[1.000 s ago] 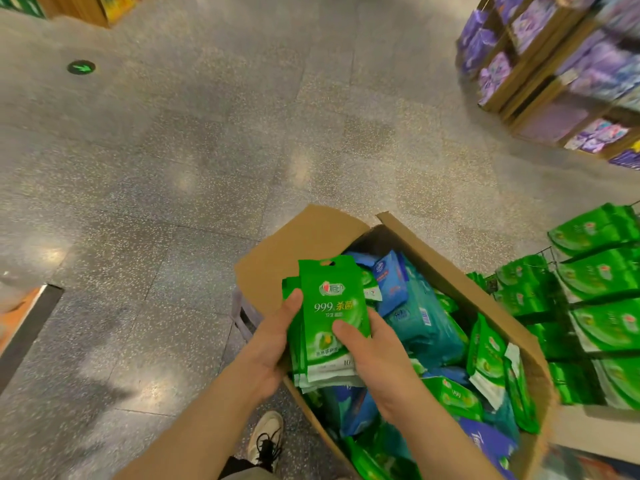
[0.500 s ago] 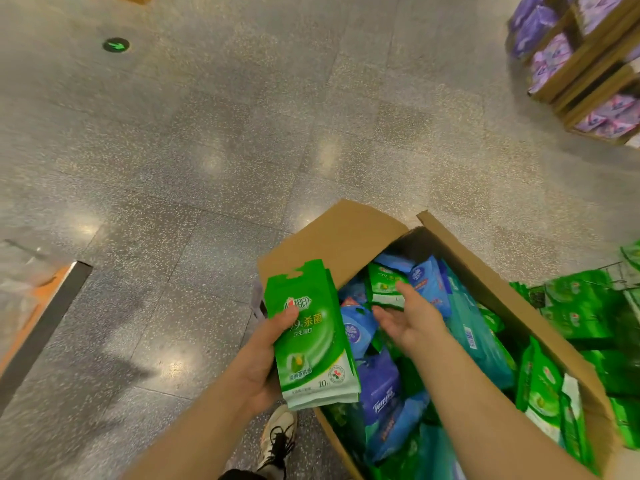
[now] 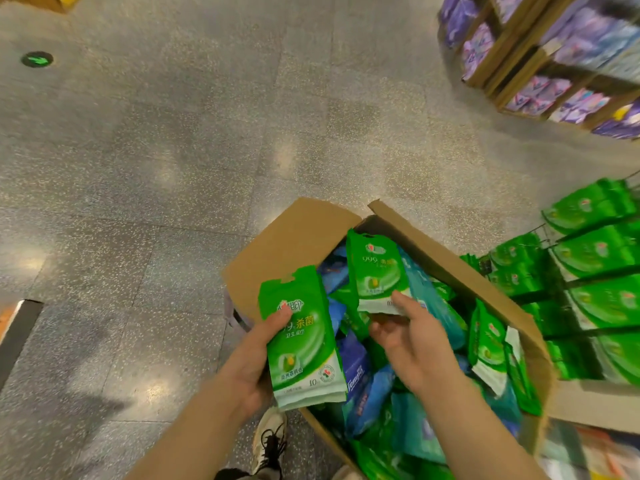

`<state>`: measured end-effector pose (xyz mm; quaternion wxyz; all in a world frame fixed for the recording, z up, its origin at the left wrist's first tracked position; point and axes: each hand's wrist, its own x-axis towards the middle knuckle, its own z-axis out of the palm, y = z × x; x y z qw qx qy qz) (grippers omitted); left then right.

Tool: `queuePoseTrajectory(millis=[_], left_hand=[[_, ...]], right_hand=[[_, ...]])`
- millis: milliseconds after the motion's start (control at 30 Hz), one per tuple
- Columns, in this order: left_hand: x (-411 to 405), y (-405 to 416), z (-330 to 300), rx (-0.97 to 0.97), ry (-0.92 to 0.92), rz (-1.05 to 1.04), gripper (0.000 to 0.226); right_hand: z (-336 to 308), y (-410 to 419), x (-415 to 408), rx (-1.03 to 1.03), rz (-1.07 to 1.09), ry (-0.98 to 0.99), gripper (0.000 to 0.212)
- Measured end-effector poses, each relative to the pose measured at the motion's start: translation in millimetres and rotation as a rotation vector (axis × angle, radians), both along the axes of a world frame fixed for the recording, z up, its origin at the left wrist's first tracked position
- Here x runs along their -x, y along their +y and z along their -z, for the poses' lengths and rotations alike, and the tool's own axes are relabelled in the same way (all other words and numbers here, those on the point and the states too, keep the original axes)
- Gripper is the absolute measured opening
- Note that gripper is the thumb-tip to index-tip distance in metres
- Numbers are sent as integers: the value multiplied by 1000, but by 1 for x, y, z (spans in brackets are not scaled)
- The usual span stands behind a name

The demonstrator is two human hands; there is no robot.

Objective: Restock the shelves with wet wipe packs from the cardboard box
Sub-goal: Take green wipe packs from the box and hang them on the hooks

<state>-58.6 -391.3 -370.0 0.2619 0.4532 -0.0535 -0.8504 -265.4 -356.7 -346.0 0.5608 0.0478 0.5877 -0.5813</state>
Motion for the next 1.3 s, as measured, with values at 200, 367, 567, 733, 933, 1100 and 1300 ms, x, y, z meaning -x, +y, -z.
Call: queuePoseTrajectory(millis=[200,367,567,733,933,1100,1300], left_hand=[[46,10,-28,76,-8,182,50],[90,32,-53,173,17,310,84],[139,82,-86,257,114,490,92],[171,151,-112,277,172,650,79],[201,254,-136,270,223,866,79],[219,341,-139,234,288,1048,98],[233,441,-143,324,258,1168,76]], right_hand=[[-75,69,4,171,-26,273,24],[-103,116,8,40,-99,645,41],[-136,195,29,-44,-59,898,37],[-150,274,32,-40,43,950,39],[-157,380,33,-92,293,909,26],[-161,472,29,-189,413,906,28],[-166,576,18,-224,591,833,13]])
